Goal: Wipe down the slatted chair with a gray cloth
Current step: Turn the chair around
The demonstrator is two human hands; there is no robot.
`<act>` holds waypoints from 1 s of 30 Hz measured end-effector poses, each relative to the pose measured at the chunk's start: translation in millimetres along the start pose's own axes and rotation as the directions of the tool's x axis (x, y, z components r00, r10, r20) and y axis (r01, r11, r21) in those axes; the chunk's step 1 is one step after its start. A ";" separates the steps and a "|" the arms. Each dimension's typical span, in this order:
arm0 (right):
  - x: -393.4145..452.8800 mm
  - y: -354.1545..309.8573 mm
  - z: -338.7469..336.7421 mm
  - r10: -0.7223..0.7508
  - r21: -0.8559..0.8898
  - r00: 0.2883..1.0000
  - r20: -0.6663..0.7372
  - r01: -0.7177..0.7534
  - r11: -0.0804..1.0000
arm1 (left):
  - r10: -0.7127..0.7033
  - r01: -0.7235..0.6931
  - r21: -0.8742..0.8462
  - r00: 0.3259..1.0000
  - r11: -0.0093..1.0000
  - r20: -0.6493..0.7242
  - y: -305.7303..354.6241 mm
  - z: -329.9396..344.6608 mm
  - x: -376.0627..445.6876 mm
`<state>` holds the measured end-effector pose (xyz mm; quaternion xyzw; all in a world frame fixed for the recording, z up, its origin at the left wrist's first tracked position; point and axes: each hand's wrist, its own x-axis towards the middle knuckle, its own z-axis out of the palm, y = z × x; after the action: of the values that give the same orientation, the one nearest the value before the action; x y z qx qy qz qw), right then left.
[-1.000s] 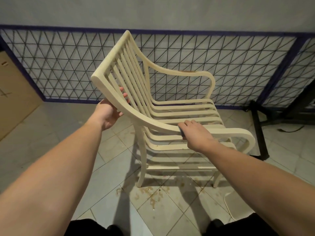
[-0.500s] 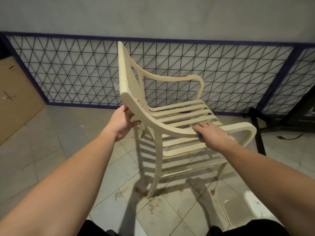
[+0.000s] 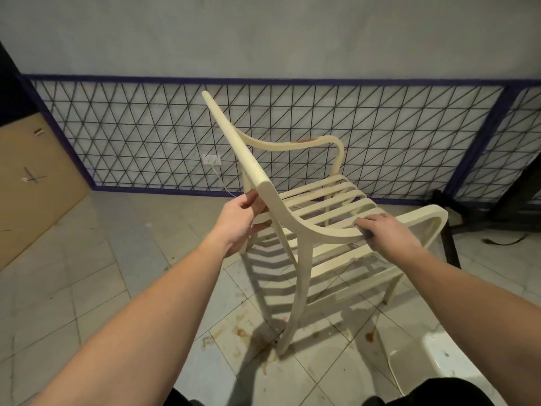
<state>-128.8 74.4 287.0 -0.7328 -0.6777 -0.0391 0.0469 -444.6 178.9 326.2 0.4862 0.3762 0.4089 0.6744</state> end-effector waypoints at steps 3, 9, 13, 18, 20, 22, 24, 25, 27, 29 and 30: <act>-3.7 -13.9 -20.5 -0.100 0.256 0.995 -0.001 0.097 0.962 | 0.017 -0.020 0.119 1.000 0.993 0.018 7.6 -11.0 -0.4; -9.7 -101.7 -67.4 0.138 0.797 0.971 -0.197 0.077 0.599 | 0.059 -0.020 0.296 0.991 0.955 -0.123 16.8 -41.1 11.6; -13.5 -151.9 -67.9 0.037 0.865 0.987 -0.156 0.118 0.488 | 0.040 0.027 0.276 0.971 0.961 -0.236 27.3 -47.9 27.9; -6.3 -172.9 -57.3 -0.009 0.718 0.984 -0.178 0.136 0.682 | -0.068 0.121 0.236 0.973 0.964 -0.220 43.1 -44.0 54.0; -0.7 -179.5 -53.7 0.038 0.679 0.984 -0.172 0.090 0.728 | -0.074 0.108 0.201 0.983 0.974 -0.170 45.6 -35.9 66.7; 4.8 -184.6 -50.2 0.059 0.639 0.973 -0.223 0.100 0.762 | -0.060 0.079 0.129 0.988 0.989 -0.143 45.0 -24.8 77.2; 9.0 -185.6 -50.0 0.002 0.569 0.968 -0.253 0.146 0.809 | -0.043 0.054 0.075 0.989 0.996 -0.139 44.7 -16.8 81.9; 10.0 -183.4 -50.0 -0.022 0.563 0.972 -0.235 0.154 0.812 | -0.032 0.042 0.079 0.991 0.996 -0.129 44.0 -16.2 83.3; 8.4 -177.3 -49.8 -0.060 0.575 0.977 -0.205 0.170 0.800 | -0.026 0.037 0.118 0.995 0.992 -0.098 42.1 -20.0 84.5; 2.1 -171.1 -50.2 -0.076 0.585 0.974 -0.213 0.190 0.788 | -0.025 0.037 0.147 0.996 0.988 -0.080 41.2 -21.9 84.2; -1.5 -168.3 -51.1 -0.081 0.593 0.972 -0.221 0.200 0.780 | -0.020 0.031 0.149 0.997 0.988 -0.077 42.1 -20.0 82.5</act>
<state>-296.5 79.7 340.1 -0.6185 -0.6996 0.1114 0.3399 -438.9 269.7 352.8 0.5150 0.4370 0.3889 0.6265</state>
